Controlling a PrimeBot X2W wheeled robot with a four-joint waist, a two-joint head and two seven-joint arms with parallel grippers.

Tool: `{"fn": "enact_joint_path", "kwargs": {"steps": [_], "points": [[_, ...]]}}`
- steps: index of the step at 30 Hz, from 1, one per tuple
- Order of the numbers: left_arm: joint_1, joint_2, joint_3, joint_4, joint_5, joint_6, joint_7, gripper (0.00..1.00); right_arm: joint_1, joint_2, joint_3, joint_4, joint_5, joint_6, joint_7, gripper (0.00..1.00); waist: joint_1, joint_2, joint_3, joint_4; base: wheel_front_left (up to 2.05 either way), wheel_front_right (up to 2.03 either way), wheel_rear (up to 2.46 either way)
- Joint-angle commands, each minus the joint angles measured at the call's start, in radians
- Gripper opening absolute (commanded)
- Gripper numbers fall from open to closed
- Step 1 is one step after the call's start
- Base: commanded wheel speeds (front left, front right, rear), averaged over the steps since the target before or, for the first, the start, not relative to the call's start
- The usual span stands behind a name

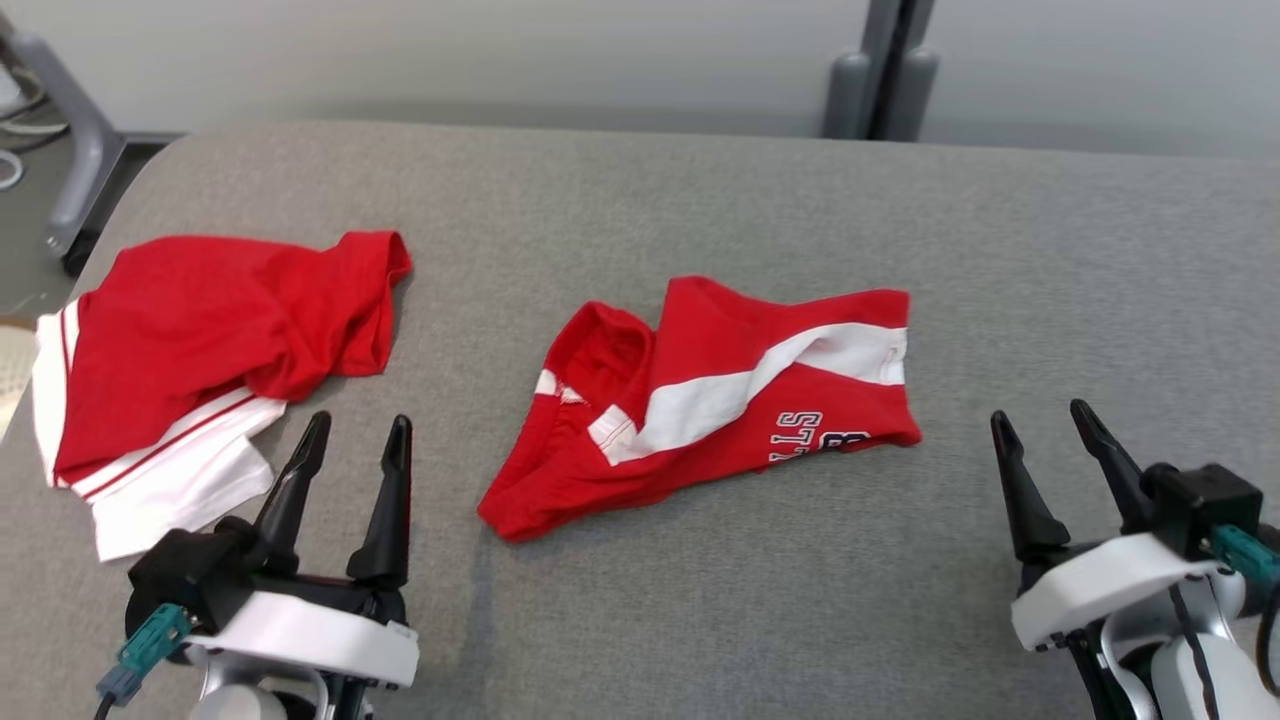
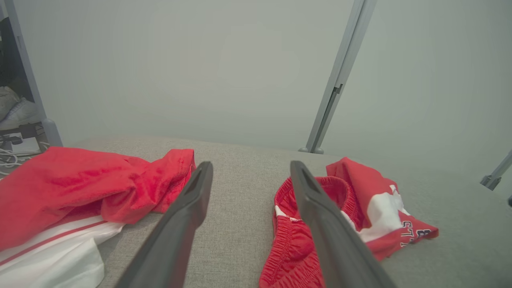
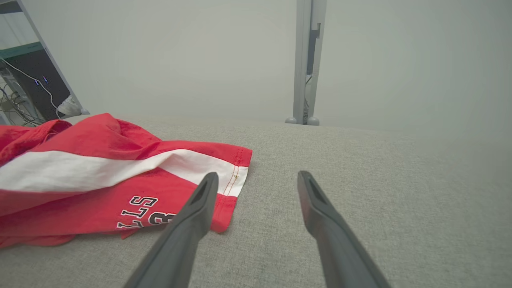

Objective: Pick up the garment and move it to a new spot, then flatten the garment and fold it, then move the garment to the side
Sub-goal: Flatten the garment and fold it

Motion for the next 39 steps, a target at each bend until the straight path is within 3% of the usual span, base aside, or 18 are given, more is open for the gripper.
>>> {"fn": "enact_joint_path", "kwargs": {"steps": [1,8,16,19,27,39], "points": [[-0.032,0.0,-0.001,0.005,0.004,-0.009,-0.008,1.0,-0.025,-0.007,0.007,0.01,0.004,0.0,0.002,1.0,0.0,0.0,0.043,0.043,0.0,0.0,0.0],[-0.084,-0.03,-0.015,0.041,0.012,-0.038,-0.034,1.0,-0.103,-0.026,0.049,0.113,0.021,0.0,0.01,1.0,0.0,0.0,0.102,0.1,0.0,0.0,0.0],[-0.11,-0.052,-0.012,0.079,0.018,-0.058,-0.049,1.0,-0.148,-0.023,0.072,0.254,0.049,0.0,0.025,1.0,0.0,0.0,0.122,0.113,0.0,0.0,0.0],[-0.118,-0.052,-0.005,0.09,0.022,-0.062,-0.052,1.0,-0.154,-0.019,0.086,0.297,0.064,0.0,0.029,0.0,0.0,0.0,0.125,0.104,0.0,0.0,0.0],[-0.099,-0.047,0.013,0.098,0.034,-0.07,-0.057,1.0,-0.152,-0.016,0.077,0.294,0.084,0.0,-0.015,0.0,0.0,0.0,0.109,0.06,0.0,0.0,0.0],[-0.082,-0.042,0.026,0.089,0.038,-0.061,-0.057,1.0,-0.011,0.003,-0.084,0.139,0.029,0.0,0.026,0.0,0.0,0.0,0.098,0.006,0.0,0.0,0.0]]}}
